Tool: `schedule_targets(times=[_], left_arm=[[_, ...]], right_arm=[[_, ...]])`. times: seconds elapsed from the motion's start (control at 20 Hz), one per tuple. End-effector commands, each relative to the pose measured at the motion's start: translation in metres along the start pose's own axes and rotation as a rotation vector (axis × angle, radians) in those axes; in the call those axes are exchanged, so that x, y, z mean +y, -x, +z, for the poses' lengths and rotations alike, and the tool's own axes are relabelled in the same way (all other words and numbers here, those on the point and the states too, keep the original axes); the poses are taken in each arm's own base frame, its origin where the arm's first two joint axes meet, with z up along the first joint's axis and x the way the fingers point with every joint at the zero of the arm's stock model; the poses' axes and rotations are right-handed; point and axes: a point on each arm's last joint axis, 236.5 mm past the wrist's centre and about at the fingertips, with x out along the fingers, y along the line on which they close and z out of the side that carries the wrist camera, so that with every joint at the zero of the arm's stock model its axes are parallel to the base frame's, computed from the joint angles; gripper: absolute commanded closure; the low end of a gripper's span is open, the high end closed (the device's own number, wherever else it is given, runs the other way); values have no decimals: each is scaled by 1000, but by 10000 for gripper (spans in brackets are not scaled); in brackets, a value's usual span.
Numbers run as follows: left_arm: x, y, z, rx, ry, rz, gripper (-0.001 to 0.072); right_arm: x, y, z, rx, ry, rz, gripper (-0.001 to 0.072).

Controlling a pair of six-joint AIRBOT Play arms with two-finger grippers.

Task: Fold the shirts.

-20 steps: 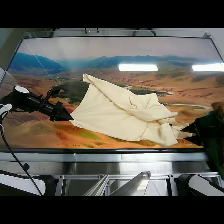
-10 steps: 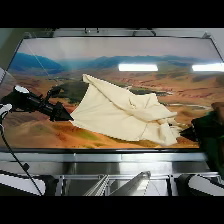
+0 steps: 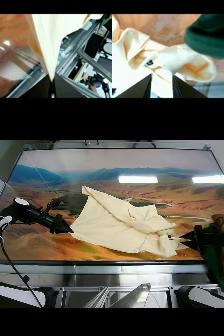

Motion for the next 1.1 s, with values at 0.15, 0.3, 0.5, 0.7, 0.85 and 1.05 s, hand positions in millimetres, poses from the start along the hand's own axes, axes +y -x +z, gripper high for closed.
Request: schedule_targets(times=[0.15, 0.3, 0.5, 0.7, 0.85, 1.05], left_arm=[[-1, 0, -2, 7, -1, -6, 688], [-1, 0, -2, 7, -1, -6, 688], [-2, 0, -2, 8, -1, -7, 688], [-2, 0, -3, 13, -1, -10, 688], [-3, 0, -3, 13, -1, -10, 688], [-3, 0, -3, 13, -1, -11, 688]], right_arm=[[-19, 29, 19, -63, 20, -24, 240], [-7, 56, 34, -112, 117, 18, 260], [-16, 46, 40, -84, 125, 12, 260], [-47, 29, 29, 15, 103, -60, 288], [-66, 23, 24, 41, 95, -115, 288], [-60, 12, 21, 54, 82, -56, 332]])
